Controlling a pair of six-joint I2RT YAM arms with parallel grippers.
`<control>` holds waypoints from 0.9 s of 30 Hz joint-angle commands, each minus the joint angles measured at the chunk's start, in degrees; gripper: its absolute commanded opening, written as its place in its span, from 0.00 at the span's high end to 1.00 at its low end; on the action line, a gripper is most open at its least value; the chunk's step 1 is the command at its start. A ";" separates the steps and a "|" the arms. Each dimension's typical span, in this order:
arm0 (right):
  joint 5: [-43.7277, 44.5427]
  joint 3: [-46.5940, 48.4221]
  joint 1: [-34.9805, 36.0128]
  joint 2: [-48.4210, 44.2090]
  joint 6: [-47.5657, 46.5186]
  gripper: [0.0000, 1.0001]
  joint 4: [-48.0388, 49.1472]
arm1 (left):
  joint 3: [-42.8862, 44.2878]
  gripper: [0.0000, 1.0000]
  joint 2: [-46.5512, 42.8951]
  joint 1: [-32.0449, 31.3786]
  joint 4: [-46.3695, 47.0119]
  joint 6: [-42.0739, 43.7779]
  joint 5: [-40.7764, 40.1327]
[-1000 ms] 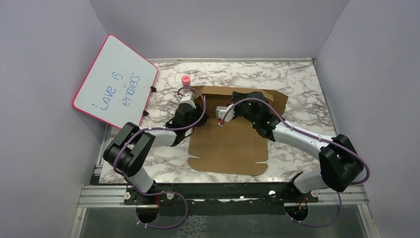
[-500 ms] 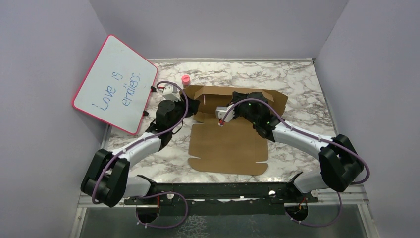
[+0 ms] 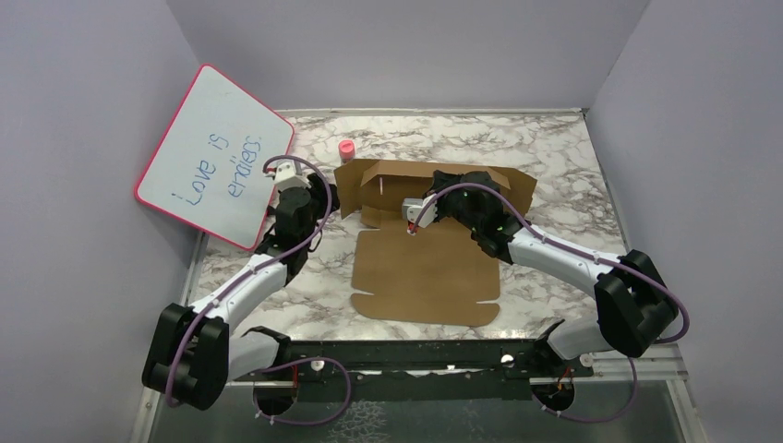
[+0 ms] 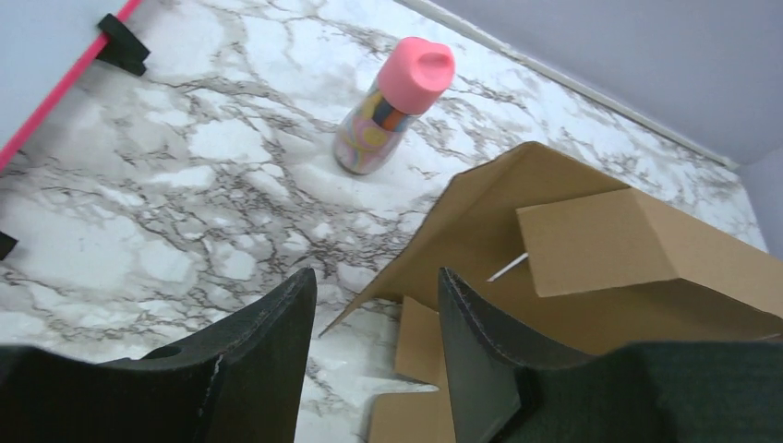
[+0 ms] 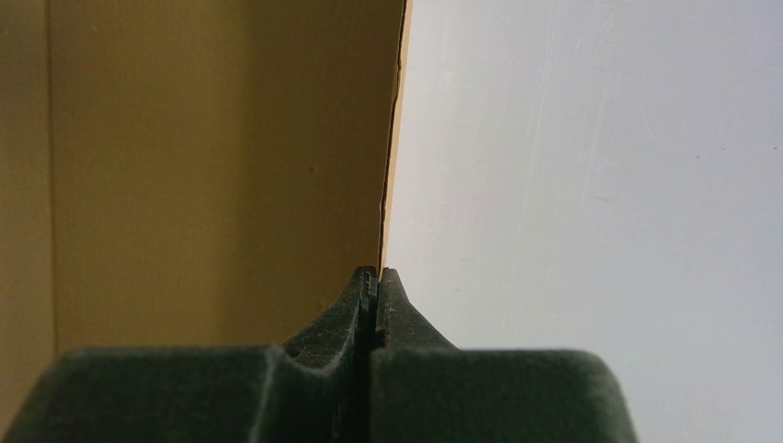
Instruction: Fold the paper box
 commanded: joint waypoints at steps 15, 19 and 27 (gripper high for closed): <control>-0.59 -0.10 0.69 -0.42 -0.48 0.99 -0.26 | -0.92 0.46 12.63 5.84 17.53 13.90 15.68; -0.83 -0.04 0.70 -0.35 -0.42 0.99 -0.36 | 1.01 0.56 16.23 6.66 18.17 15.36 17.65; -0.24 -0.17 0.74 -0.35 -0.69 0.99 -0.39 | 0.79 0.97 14.65 6.56 18.84 14.80 23.56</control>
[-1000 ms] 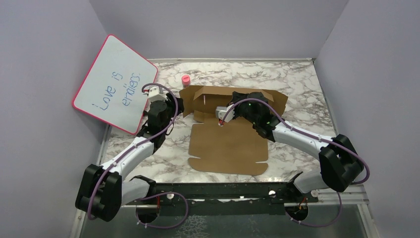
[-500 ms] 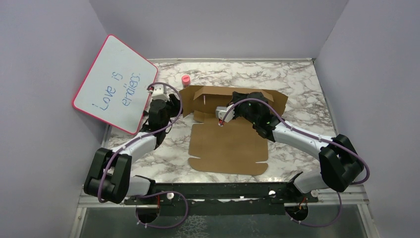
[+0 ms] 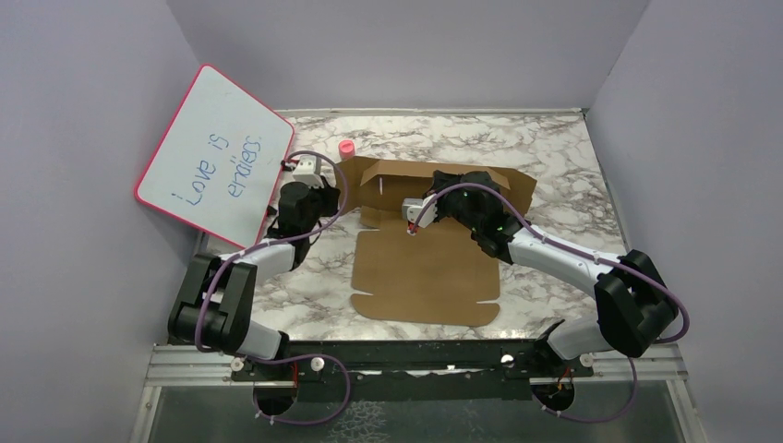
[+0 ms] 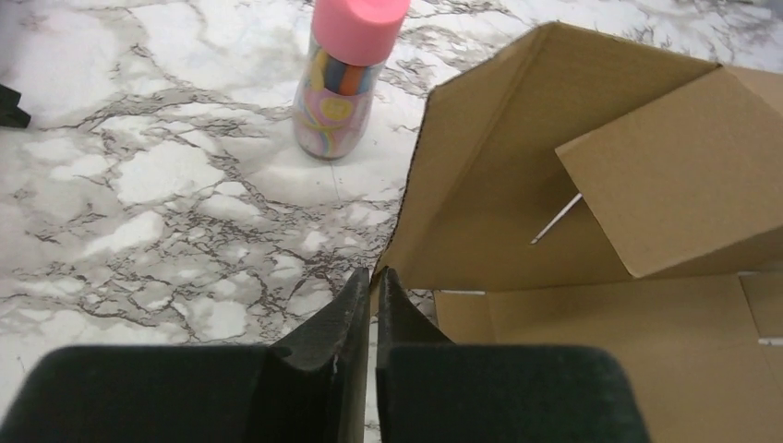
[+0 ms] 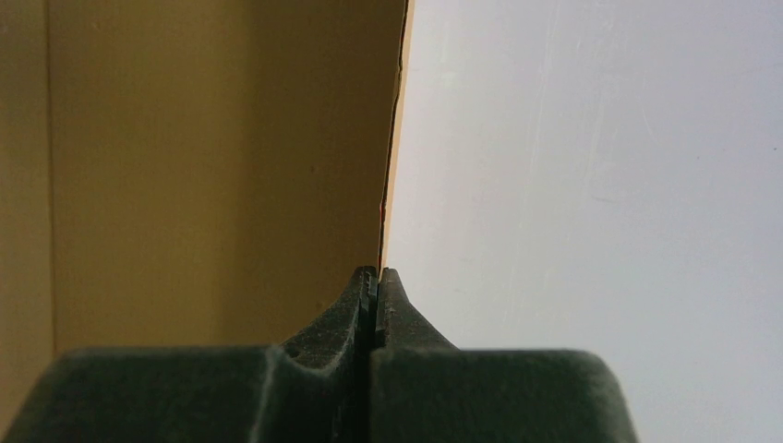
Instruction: Fold the paper box
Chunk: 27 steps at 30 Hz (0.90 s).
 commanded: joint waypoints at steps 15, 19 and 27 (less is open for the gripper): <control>4.29 1.47 0.77 1.65 0.00 0.99 1.39 | -2.42 1.00 -10.43 -6.52 2.63 -2.44 6.44; 5.85 1.69 0.73 2.75 0.07 0.99 2.73 | -3.51 1.00 -11.44 -8.01 1.76 -2.90 6.33; 7.89 2.04 0.74 4.04 0.29 0.99 4.39 | -6.87 1.00 -14.13 -10.36 0.13 -5.13 7.47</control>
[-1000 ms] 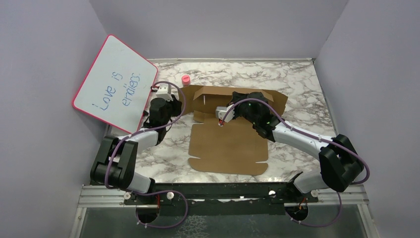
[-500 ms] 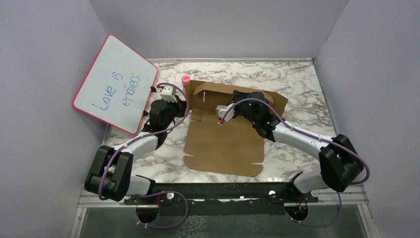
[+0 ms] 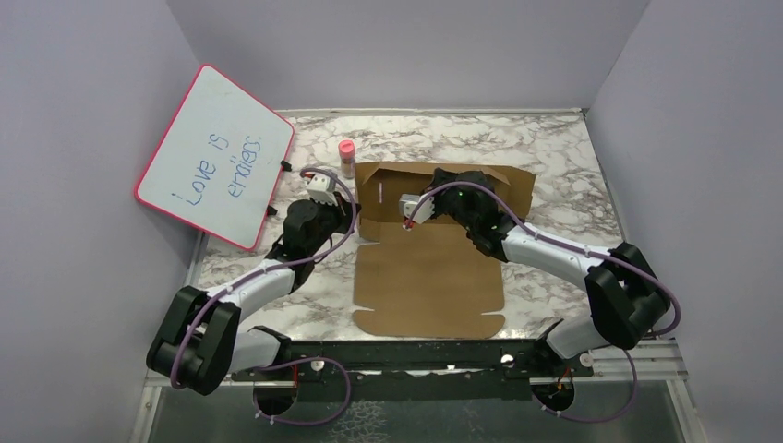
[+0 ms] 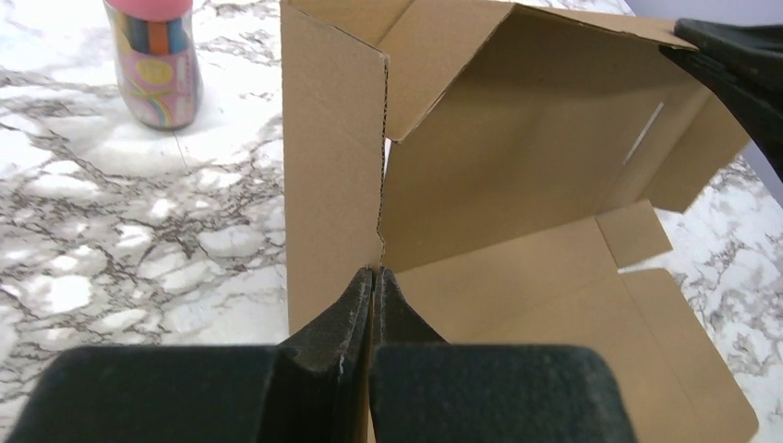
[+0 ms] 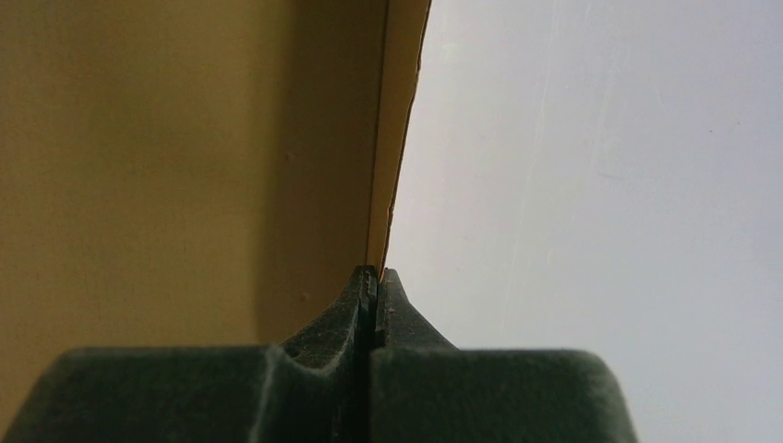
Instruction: Fold the paper box
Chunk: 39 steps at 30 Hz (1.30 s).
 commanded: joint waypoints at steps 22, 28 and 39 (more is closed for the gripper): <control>3.43 1.63 0.38 2.08 -0.87 0.99 3.66 | 2.10 1.00 -6.30 -4.50 -4.90 -7.44 1.15; 2.35 0.53 0.38 0.63 -1.33 0.99 3.59 | 1.16 0.73 -4.28 -3.98 -10.53 -9.56 -8.86; 1.04 -0.47 0.38 -0.67 -2.61 0.99 4.14 | 1.23 0.40 -1.00 -0.13 -10.53 -7.92 -10.74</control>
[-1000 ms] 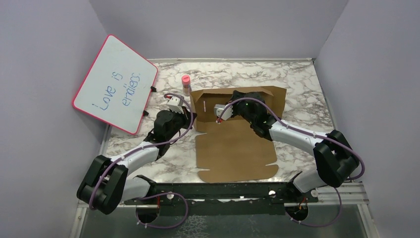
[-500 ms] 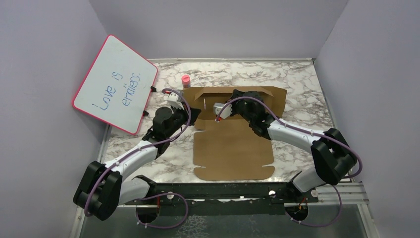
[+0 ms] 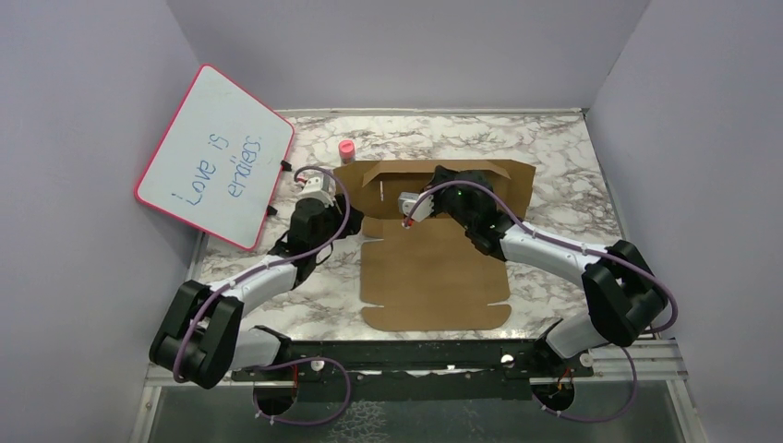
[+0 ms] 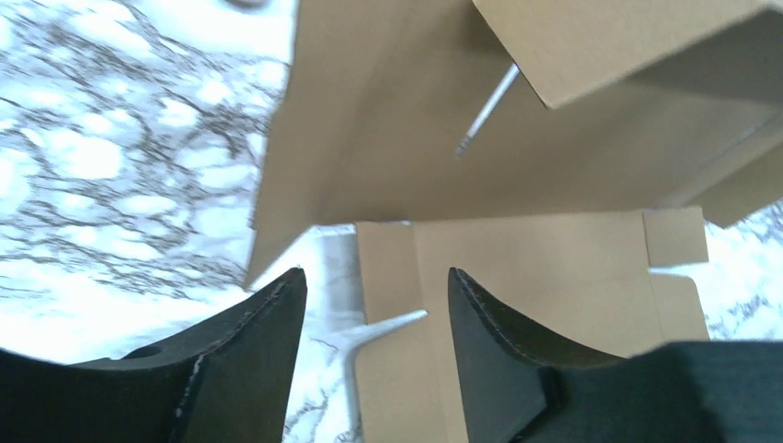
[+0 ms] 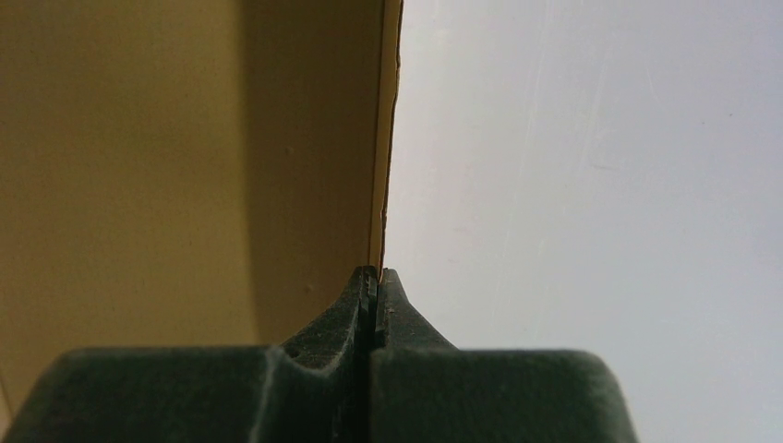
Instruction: Fold the paper box
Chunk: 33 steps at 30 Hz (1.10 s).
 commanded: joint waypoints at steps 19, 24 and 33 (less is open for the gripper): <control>-1.21 1.17 0.45 0.01 -4.18 0.99 3.14 | -3.27 0.30 6.73 14.02 28.04 17.04 19.85; -1.53 1.33 0.37 -0.17 -4.55 0.99 2.51 | -0.61 0.38 10.69 15.56 28.55 17.93 22.80; -1.53 2.06 0.44 0.16 -5.55 0.99 2.08 | 1.67 0.85 13.49 15.55 28.88 18.86 31.05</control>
